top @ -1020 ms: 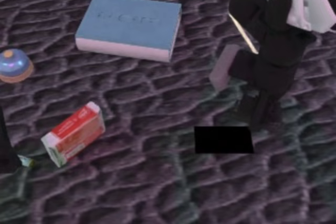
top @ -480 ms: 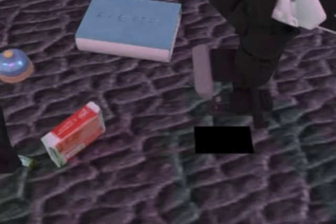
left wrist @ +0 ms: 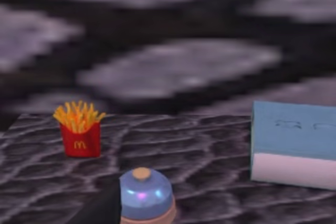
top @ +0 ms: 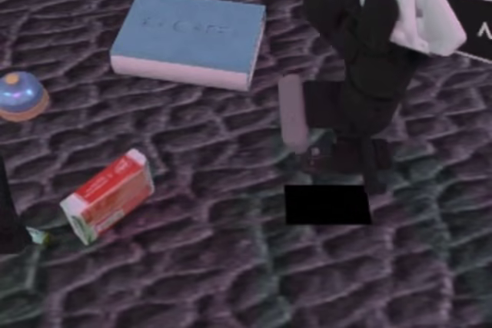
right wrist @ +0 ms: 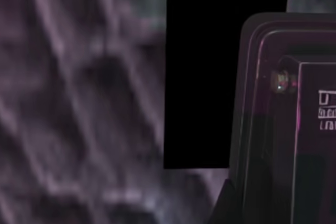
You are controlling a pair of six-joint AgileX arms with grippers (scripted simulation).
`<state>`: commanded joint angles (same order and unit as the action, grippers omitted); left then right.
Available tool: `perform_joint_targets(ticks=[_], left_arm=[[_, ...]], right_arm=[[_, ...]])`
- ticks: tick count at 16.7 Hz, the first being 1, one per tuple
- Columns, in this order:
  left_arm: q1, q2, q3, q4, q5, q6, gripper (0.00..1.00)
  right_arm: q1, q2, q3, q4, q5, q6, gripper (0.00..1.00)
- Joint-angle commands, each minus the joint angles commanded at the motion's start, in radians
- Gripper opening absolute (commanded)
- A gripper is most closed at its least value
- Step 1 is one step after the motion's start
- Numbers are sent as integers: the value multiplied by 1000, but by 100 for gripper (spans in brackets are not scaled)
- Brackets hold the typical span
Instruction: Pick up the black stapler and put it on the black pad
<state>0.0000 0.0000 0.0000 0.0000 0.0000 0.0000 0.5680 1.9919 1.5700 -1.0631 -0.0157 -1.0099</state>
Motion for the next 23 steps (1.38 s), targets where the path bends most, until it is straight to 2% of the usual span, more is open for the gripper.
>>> perform_joint_targets(ticks=[6, 12, 23], left_arm=[[0, 0, 0, 0, 0, 0, 100], [0, 0, 0, 0, 0, 0, 100], [0, 0, 0, 0, 0, 0, 100]], right_arm=[[11, 95, -136, 241, 1, 4, 0], [13, 110, -157, 274, 1, 4, 0], [13, 110, -157, 274, 1, 4, 83]])
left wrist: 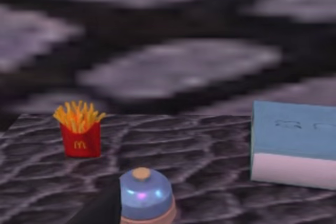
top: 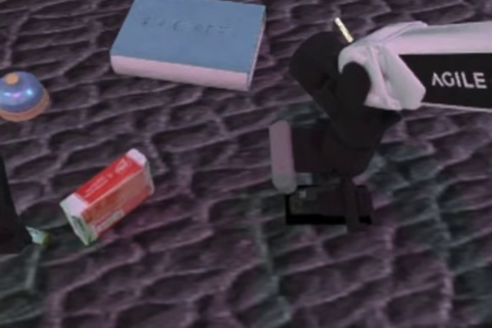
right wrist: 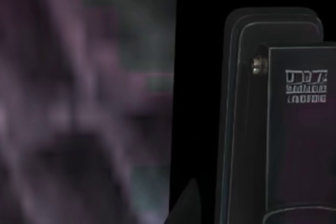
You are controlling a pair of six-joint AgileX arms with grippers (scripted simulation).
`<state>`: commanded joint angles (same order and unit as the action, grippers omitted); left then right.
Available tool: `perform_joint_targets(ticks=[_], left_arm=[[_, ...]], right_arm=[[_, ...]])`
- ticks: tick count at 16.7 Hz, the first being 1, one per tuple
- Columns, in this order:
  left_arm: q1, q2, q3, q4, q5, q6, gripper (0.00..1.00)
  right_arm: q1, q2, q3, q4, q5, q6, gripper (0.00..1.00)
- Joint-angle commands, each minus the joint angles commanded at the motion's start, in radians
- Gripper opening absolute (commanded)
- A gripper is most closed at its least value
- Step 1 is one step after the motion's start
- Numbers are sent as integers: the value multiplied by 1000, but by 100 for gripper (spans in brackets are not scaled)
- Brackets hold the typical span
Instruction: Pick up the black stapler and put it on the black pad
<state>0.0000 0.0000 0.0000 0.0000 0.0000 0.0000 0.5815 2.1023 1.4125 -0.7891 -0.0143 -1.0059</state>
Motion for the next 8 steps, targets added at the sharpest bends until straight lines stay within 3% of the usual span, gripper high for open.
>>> perform_joint_targets(ticks=[2, 8], left_arm=[[0, 0, 0, 0, 0, 0, 100], [0, 0, 0, 0, 0, 0, 100]], right_arm=[[0, 0, 0, 0, 0, 0, 98], [0, 0, 0, 0, 0, 0, 100]])
